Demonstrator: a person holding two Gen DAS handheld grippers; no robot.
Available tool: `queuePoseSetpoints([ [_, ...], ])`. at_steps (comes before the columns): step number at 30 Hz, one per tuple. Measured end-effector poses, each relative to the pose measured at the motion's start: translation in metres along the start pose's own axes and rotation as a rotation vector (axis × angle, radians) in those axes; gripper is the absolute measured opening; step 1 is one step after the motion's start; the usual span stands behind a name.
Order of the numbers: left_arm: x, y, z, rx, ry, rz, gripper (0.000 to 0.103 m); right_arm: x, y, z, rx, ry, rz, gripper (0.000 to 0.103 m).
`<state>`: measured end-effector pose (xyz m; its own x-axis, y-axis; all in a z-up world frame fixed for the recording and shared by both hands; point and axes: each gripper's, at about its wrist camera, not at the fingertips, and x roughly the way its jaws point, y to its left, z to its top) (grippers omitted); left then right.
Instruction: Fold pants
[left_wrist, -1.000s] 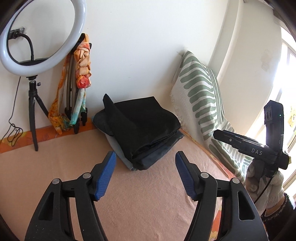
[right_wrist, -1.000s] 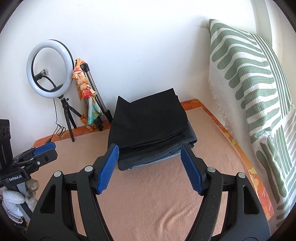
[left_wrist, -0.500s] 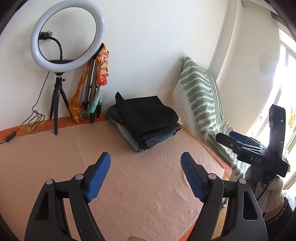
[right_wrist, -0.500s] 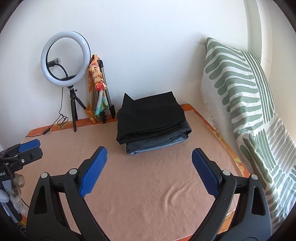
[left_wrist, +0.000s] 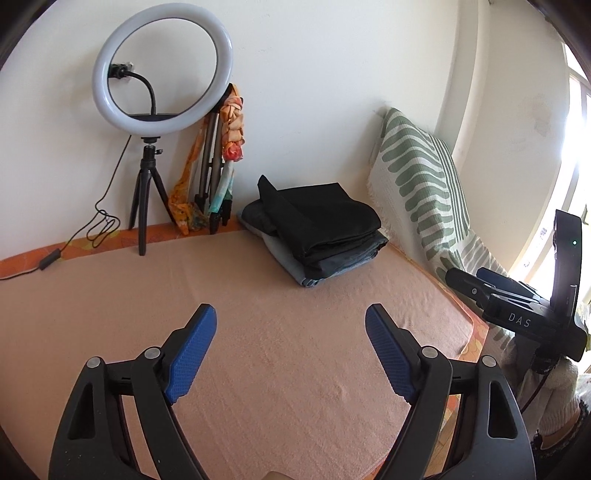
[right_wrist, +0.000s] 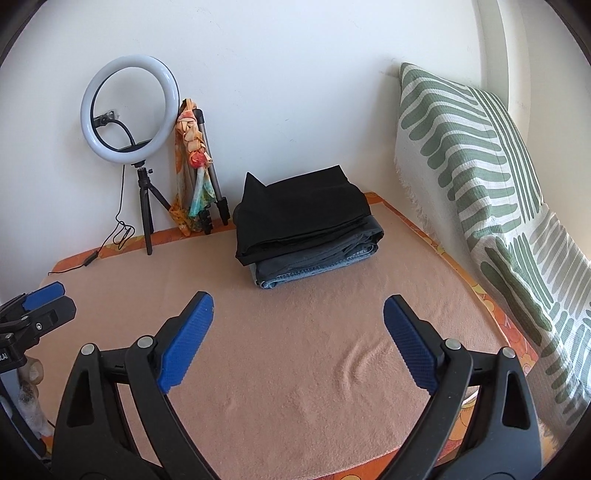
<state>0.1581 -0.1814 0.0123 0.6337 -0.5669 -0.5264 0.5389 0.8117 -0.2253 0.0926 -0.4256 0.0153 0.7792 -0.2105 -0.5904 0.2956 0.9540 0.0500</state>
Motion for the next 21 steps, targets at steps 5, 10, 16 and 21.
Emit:
queuePoseSetpoints([
  [5,0.004,-0.004,-0.005,0.043,0.002,0.017,0.083,0.005,-0.004,-0.004,0.010,0.007,-0.012,0.095],
  [10,0.009,-0.010,-0.010,0.066,0.019,0.005,0.083,0.004,-0.003,-0.005,0.001,-0.009,-0.030,0.096],
  [16,0.010,-0.015,-0.011,0.096,0.015,0.012,0.083,0.003,-0.001,-0.004,0.002,-0.014,-0.029,0.096],
  [21,0.007,-0.015,-0.010,0.091,0.012,0.016,0.083,0.003,0.000,-0.004,0.005,-0.016,-0.032,0.096],
])
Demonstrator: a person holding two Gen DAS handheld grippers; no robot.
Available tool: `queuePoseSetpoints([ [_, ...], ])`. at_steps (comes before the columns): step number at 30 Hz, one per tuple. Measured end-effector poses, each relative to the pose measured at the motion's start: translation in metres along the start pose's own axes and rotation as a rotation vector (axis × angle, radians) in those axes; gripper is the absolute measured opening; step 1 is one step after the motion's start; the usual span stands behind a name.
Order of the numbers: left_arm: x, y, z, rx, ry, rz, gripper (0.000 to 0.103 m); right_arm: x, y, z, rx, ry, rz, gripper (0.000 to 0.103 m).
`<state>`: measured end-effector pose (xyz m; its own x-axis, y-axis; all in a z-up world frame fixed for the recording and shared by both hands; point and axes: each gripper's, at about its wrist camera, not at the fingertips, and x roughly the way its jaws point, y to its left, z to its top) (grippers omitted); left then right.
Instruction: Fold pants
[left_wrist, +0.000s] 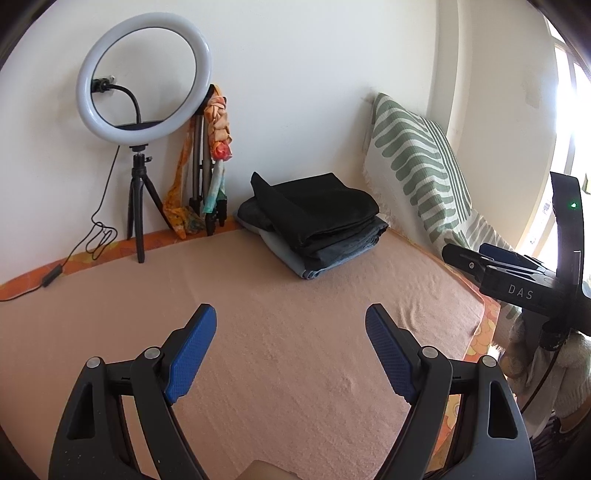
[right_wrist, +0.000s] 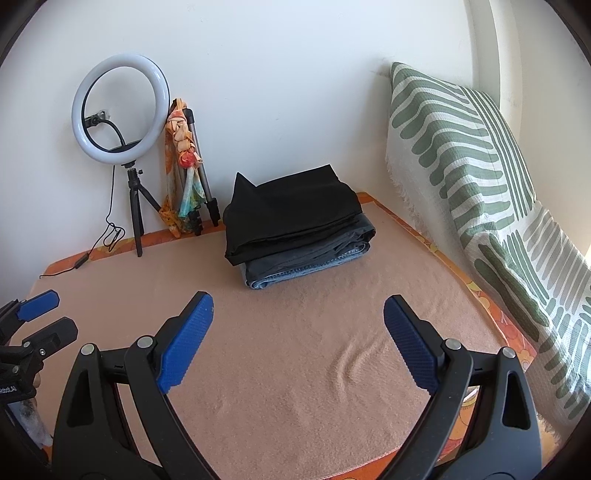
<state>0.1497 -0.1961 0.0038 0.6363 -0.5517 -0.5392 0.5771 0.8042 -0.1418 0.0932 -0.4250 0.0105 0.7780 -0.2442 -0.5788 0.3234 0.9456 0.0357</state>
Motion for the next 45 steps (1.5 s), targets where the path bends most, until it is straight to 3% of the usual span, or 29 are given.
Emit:
queuePoseSetpoints([
  [17,-0.003,0.003,0.003,0.000,0.004,0.067,0.085,-0.002,0.001,0.001,0.021,-0.007,0.007,0.096],
  [45,-0.007,0.007,0.004,-0.012,0.006,0.087,0.085,-0.001,0.009,0.002,0.014,-0.004,0.013,0.096],
])
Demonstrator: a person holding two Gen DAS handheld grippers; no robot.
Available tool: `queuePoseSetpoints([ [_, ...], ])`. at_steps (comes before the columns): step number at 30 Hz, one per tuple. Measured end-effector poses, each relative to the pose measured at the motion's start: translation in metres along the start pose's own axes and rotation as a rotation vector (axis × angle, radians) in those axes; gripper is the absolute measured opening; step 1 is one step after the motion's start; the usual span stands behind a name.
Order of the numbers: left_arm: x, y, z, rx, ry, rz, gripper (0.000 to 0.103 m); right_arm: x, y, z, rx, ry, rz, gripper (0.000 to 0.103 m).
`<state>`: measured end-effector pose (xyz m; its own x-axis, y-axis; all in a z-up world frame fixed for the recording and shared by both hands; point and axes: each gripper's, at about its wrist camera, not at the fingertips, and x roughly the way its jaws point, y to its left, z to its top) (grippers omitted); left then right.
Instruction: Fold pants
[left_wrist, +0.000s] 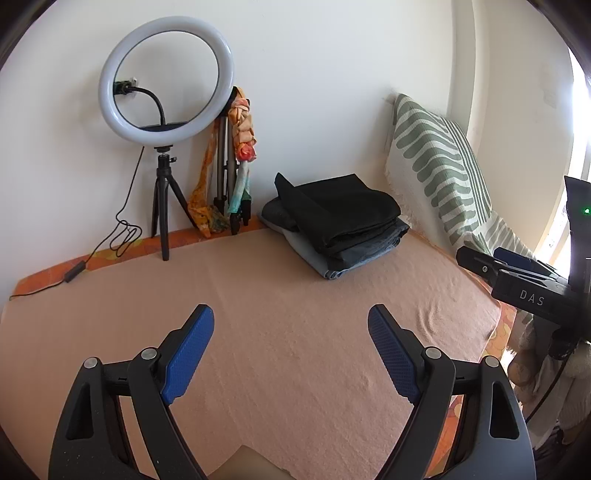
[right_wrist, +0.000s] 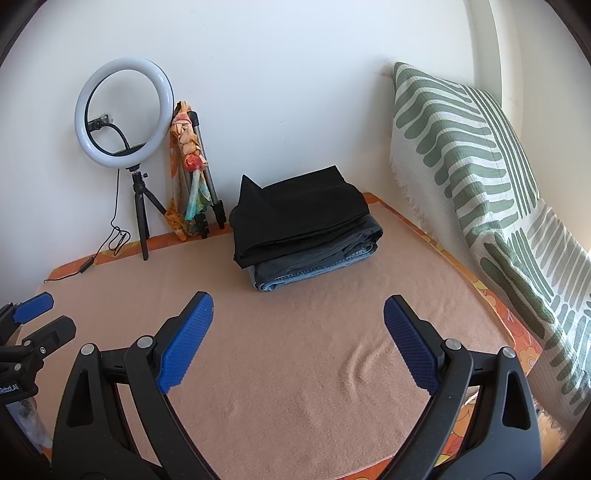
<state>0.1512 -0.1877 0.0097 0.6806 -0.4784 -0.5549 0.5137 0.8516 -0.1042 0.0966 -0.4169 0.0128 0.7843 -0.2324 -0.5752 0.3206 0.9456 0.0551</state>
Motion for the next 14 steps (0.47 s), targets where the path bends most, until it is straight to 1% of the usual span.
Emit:
queuePoseSetpoints([
  [8,-0.0026,-0.0030,-0.0001,0.014,-0.012,-0.008,0.085,0.0001,0.0000,0.0001,0.002,0.000,0.001,0.096],
  [14,-0.0044,-0.0014,0.0002,0.001,-0.015,-0.002,0.085,0.0003,0.0014,-0.0001,0.001,0.001,0.002,0.096],
])
